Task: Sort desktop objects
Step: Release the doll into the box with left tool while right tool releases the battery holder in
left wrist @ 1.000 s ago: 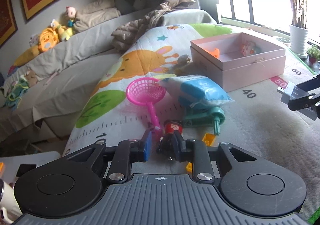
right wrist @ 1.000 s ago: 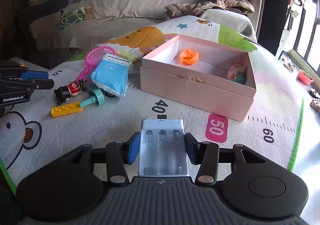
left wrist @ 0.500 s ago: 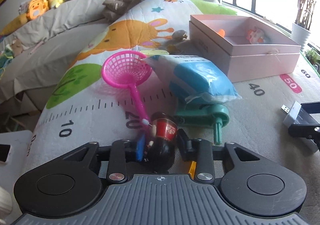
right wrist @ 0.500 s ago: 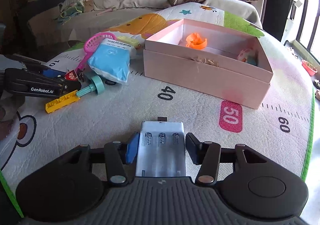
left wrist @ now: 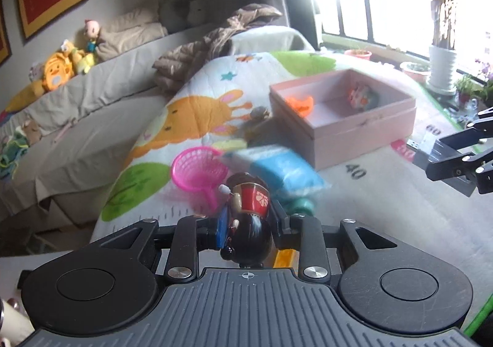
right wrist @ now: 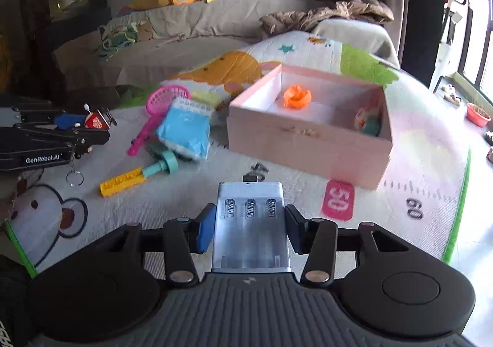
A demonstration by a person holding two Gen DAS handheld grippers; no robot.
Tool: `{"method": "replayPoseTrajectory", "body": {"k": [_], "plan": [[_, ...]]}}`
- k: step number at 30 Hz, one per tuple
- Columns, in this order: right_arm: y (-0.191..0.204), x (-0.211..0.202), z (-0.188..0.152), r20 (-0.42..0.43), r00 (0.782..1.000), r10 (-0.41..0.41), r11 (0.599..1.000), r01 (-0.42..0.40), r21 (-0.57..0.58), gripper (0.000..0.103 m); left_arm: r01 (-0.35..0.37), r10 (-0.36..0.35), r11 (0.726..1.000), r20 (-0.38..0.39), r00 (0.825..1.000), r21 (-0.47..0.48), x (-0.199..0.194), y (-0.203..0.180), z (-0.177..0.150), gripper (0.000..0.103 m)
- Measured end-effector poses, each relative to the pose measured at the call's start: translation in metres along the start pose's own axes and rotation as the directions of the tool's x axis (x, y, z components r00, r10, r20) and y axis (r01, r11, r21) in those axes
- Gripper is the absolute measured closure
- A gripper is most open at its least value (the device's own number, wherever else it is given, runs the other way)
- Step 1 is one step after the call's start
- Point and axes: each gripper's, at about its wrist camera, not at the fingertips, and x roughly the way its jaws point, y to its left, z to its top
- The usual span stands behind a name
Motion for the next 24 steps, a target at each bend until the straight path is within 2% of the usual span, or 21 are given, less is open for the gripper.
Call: {"method": "replayPoseTrajectory", "body": {"k": [3,6,8,9,11,13,16,19,22,24], "plan": [[-0.019,-0.025,0.043,0.094,0.995,-0.037,0.999,0.038,-0.006,0.056,0.055,-0.055,0.998,0.087,0.995,0.000,0.005,-0.007,0.045,0.071],[-0.039,-0.028,0.089,0.154,0.984,-0.087,0.996,0.087,0.003,0.056,0.098,-0.094,0.995,0.141,0.985,-0.016,0.032,-0.022,0.088,0.069],[-0.055,-0.016,0.116,0.162,0.982,-0.095,0.995,0.088,0.053,0.055,0.144,-0.135,0.988,0.127,0.983,-0.062,0.062,-0.027,0.111,0.058],[-0.066,-0.006,0.129,0.148,0.985,-0.090,0.993,0.078,0.088,0.054,0.151,-0.142,0.984,0.098,0.985,-0.098,0.075,-0.026,0.119,0.045],[-0.082,0.012,0.143,0.129,0.985,-0.115,0.984,0.096,0.149,0.053,0.182,-0.178,0.972,0.046,0.983,-0.150,0.091,-0.016,0.121,0.045],[-0.088,0.020,0.144,0.126,0.980,-0.152,0.980,0.132,0.152,0.053,0.186,-0.185,0.966,0.026,0.982,-0.177,0.092,0.001,0.107,0.036],[-0.085,0.022,0.127,0.122,0.983,-0.137,0.982,0.119,0.145,0.051,0.132,-0.129,0.979,0.026,0.991,-0.155,0.078,0.021,0.067,0.021],[-0.072,0.030,0.109,0.100,0.988,-0.120,0.987,0.109,0.117,0.049,0.063,-0.067,0.991,-0.029,0.997,-0.121,0.068,0.032,0.029,0.020],[-0.046,0.044,0.095,0.047,0.998,-0.052,0.996,0.049,0.072,0.046,0.036,-0.046,0.994,-0.087,0.995,-0.108,0.059,0.039,-0.004,0.013],[-0.023,0.055,0.088,0.016,1.000,0.009,0.999,-0.010,0.031,0.036,0.012,-0.024,0.994,-0.114,0.993,-0.104,0.055,0.041,-0.021,0.007]]}}
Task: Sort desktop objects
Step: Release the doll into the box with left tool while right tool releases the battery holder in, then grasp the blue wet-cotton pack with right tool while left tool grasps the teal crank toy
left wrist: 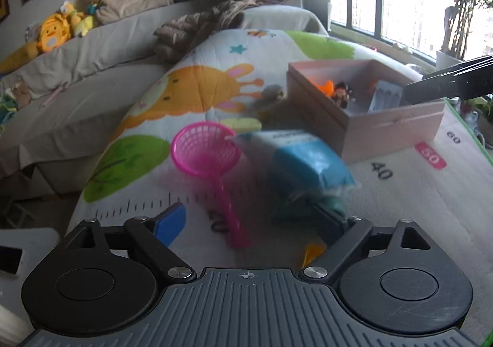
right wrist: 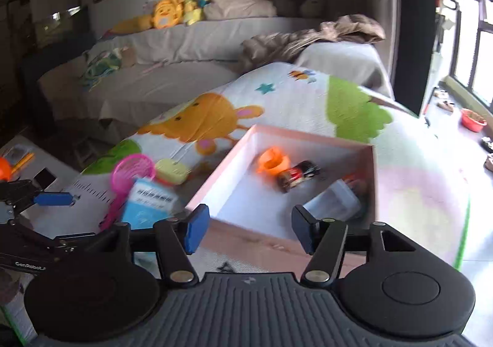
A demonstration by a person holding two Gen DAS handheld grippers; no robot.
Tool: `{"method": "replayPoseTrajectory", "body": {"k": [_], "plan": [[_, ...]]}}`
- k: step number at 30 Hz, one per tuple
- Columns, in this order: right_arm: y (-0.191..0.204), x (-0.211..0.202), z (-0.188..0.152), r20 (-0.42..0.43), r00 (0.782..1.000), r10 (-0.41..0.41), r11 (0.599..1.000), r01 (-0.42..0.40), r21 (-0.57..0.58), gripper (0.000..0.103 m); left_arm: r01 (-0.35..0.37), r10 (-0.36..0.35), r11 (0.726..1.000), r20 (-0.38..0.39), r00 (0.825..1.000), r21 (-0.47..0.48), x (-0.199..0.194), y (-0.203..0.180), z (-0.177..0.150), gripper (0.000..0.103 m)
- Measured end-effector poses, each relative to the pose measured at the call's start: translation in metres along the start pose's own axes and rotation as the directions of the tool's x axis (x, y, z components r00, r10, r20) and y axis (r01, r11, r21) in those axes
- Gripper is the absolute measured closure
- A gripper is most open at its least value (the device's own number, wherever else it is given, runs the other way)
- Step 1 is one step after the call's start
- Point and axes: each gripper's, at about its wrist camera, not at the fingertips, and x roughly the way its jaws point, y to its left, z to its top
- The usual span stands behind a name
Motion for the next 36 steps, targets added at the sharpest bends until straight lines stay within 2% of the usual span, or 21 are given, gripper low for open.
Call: {"method": "replayPoseTrajectory", "body": {"k": [1,3,5,7,8,10,12,13,14,16,19,22,25,27,30,31,33,35,36], "plan": [[0.015,0.008,-0.004,-0.020,0.999,0.036,0.999,-0.036,-0.021,0.032,-0.014,0.014,1.000,-0.006,1.000,-0.001,-0.002,0.002,-0.007,0.007],[0.044,0.024,-0.012,-0.061,0.994,0.096,0.994,-0.099,-0.055,0.032,-0.020,0.020,1.000,-0.012,1.000,-0.005,-0.007,0.005,-0.018,0.007],[0.070,0.044,-0.015,-0.082,0.991,0.110,0.990,-0.117,-0.081,0.032,-0.013,0.012,1.000,-0.027,1.000,-0.020,-0.009,0.010,-0.025,0.007],[0.092,0.067,-0.015,-0.099,0.990,0.105,0.989,-0.115,-0.095,0.029,-0.009,0.008,1.000,-0.041,0.999,-0.029,-0.010,0.013,-0.028,0.007],[0.098,0.076,-0.014,-0.098,0.991,0.097,0.990,-0.106,-0.095,0.022,-0.008,0.007,0.999,-0.041,0.999,-0.031,-0.011,0.013,-0.030,0.007],[0.112,0.097,-0.013,-0.082,0.996,0.044,0.992,-0.053,-0.112,0.020,0.001,-0.002,0.999,-0.039,0.999,-0.032,-0.014,0.013,-0.034,0.007],[0.118,0.111,-0.013,-0.095,0.995,0.024,0.992,-0.036,-0.118,0.022,0.025,-0.026,0.999,-0.038,0.999,-0.024,-0.017,0.009,-0.038,0.007],[0.119,0.116,-0.013,-0.114,0.993,0.028,0.993,-0.041,-0.113,0.035,0.037,-0.038,0.999,-0.036,0.999,-0.013,-0.018,0.005,-0.040,0.007],[0.117,0.117,-0.013,-0.131,0.991,0.036,0.993,-0.050,-0.108,0.044,0.047,-0.047,0.999,-0.031,0.998,0.000,-0.020,0.001,-0.042,0.007],[0.110,0.107,-0.013,-0.132,0.989,0.065,0.994,-0.076,-0.078,0.051,0.054,-0.053,0.998,-0.021,0.998,0.027,-0.020,-0.009,-0.044,0.007],[0.092,0.070,-0.017,-0.081,0.993,0.090,0.995,-0.093,-0.039,0.055,0.058,-0.058,0.998,-0.015,0.998,0.036,-0.015,-0.022,-0.040,0.007],[0.074,0.026,-0.029,-0.018,0.997,0.069,0.997,-0.070,-0.035,0.057,0.083,-0.083,0.996,-0.005,0.997,0.036,-0.009,-0.031,-0.031,0.007],[0.062,-0.011,-0.053,-0.008,0.999,-0.040,0.997,0.039,-0.071,0.091,0.074,-0.075,0.995,0.014,0.997,0.062,0.000,-0.040,-0.021,0.007],[0.056,-0.025,-0.071,-0.020,0.995,-0.100,0.991,0.098,-0.093,0.091,0.065,-0.066,0.996,0.004,0.998,0.057,0.011,-0.042,-0.013,0.007],[0.039,-0.038,-0.094,-0.052,0.992,-0.117,0.992,0.114,-0.045,0.091,0.091,-0.090,0.996,-0.056,0.994,0.017,0.032,-0.041,-0.001,0.007],[0.034,-0.041,-0.098,-0.052,0.992,-0.114,0.993,0.112,-0.030,0.090,0.092,-0.091,0.996,-0.074,0.993,0.009,0.038,-0.041,0.002,0.007],[0.028,-0.045,-0.103,-0.043,0.993,-0.109,0.994,0.109,-0.022,0.077,0.085,-0.084,0.996,-0.097,0.992,0.006,0.048,-0.043,0.006,0.007],[0.027,-0.046,-0.100,-0.015,0.995,-0.096,0.995,0.095,-0.041,0.026,0.083,-0.081,0.997,-0.113,0.990,0.010,0.056,-0.044,0.008,0.009],[0.030,-0.044,-0.095,0.009,0.997,-0.072,0.995,0.072,-0.074,0.019,0.089,-0.088,0.996,-0.127,0.988,0.006,0.058,-0.043,0.009,0.010]]}}
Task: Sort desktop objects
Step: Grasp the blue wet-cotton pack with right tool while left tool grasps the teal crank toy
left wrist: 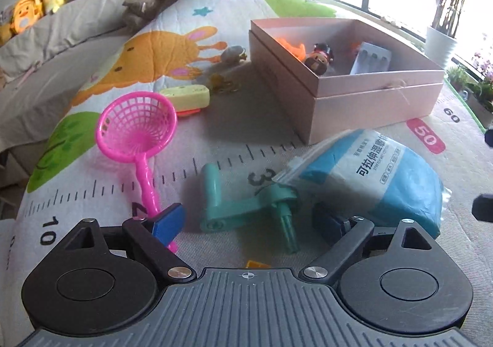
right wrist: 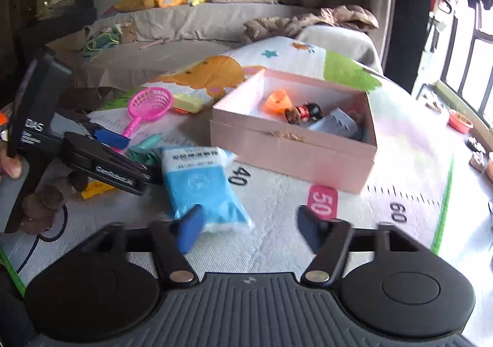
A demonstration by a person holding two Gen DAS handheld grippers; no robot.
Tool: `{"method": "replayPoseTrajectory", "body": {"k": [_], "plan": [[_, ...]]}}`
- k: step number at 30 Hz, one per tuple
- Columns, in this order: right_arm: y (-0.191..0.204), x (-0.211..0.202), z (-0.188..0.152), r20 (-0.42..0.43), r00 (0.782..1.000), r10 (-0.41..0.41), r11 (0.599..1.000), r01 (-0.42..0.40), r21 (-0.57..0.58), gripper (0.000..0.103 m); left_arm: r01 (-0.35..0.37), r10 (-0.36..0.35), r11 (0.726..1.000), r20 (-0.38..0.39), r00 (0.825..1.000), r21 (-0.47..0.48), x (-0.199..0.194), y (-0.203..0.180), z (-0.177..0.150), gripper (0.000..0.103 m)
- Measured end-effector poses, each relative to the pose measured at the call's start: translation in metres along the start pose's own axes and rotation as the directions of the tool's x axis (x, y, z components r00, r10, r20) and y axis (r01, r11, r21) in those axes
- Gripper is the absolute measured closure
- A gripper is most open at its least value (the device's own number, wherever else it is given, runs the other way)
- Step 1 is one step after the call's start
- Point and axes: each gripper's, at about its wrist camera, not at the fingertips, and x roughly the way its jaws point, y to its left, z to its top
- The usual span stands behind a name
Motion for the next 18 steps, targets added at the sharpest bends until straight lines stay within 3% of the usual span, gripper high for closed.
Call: {"method": "replayPoseTrajectory", "body": {"k": [3,6,10,11,14,18], "plan": [[0.010,0.015,0.014,0.004,0.997,0.083,0.990,-0.082,-0.115,0.015,0.029,-0.029,0.999,-0.023,0.999,-0.014,-0.002,0.005,-0.001,0.010],[0.014,0.051,0.030,-0.060,0.987,0.151,0.983,-0.157,-0.100,0.016,0.000,0.000,1.000,-0.021,1.000,-0.004,-0.009,0.008,-0.005,0.009],[0.012,0.091,0.037,-0.139,0.963,0.229,0.973,-0.229,0.018,0.050,-0.008,0.008,1.000,-0.003,1.000,0.016,-0.021,0.014,-0.009,0.008],[0.012,0.092,0.035,-0.134,0.962,0.236,0.972,-0.232,0.047,0.050,0.003,-0.004,0.999,0.020,1.000,0.031,-0.027,0.015,-0.011,0.008],[0.007,0.081,0.027,-0.123,0.970,0.211,0.975,-0.200,0.095,0.051,0.023,-0.031,0.996,0.087,0.996,0.088,-0.042,0.012,-0.017,0.006],[-0.002,0.049,0.004,-0.109,0.993,0.034,0.993,-0.022,0.115,0.052,0.012,-0.020,0.996,0.093,0.996,0.085,-0.039,0.006,-0.015,0.004]]}}
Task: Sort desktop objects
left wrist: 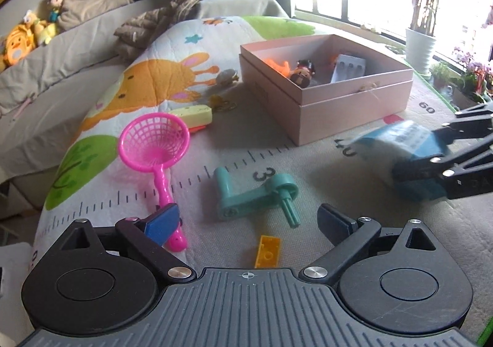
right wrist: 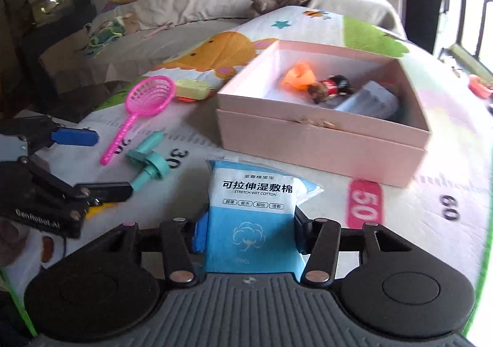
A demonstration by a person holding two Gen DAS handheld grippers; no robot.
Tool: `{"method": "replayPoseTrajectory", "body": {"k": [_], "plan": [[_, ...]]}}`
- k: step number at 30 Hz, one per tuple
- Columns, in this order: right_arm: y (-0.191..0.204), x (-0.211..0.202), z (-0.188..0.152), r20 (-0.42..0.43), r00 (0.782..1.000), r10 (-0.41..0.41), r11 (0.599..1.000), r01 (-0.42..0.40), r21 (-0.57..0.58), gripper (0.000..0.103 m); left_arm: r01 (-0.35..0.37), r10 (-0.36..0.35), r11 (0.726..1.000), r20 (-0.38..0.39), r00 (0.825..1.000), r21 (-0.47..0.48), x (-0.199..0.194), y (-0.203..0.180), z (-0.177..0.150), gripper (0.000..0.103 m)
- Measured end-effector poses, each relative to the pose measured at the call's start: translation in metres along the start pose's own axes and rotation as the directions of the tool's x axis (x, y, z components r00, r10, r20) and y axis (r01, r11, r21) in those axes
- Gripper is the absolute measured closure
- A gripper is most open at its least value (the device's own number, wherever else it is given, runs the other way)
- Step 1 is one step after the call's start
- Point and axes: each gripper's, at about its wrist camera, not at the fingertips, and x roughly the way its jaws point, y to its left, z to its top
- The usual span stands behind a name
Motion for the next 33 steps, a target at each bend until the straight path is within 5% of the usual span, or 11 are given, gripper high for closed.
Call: {"method": "replayPoseTrajectory", "body": {"k": [7,12,16,26,33], "plan": [[-0.011,-0.026,-0.032,0.028,0.999,-0.046,0.997,0.044,0.056,0.051,-0.034,0.016,0.992,-0.145,0.989,-0.124,0.051,-0.004,0.021,0.003],[-0.004,-0.022,-0.032,0.041,0.997,-0.059,0.998,0.059,0.015,0.051,-0.029,0.008,0.989,-0.143,0.990,-0.143,0.044,-0.002,0.023,0.027],[-0.002,-0.022,-0.031,0.042,0.998,-0.037,0.999,0.037,0.019,0.052,-0.040,0.023,0.992,-0.138,0.990,-0.121,0.035,-0.005,0.017,0.027],[-0.002,-0.057,-0.035,0.075,0.997,-0.023,0.999,0.022,0.023,0.052,0.008,-0.013,0.998,0.079,0.997,0.060,-0.050,-0.043,-0.005,0.027],[-0.025,-0.121,0.008,0.283,0.958,-0.038,0.998,0.020,0.065,0.053,0.047,-0.066,0.996,0.275,0.959,0.073,-0.086,-0.055,0.056,0.027]]}}
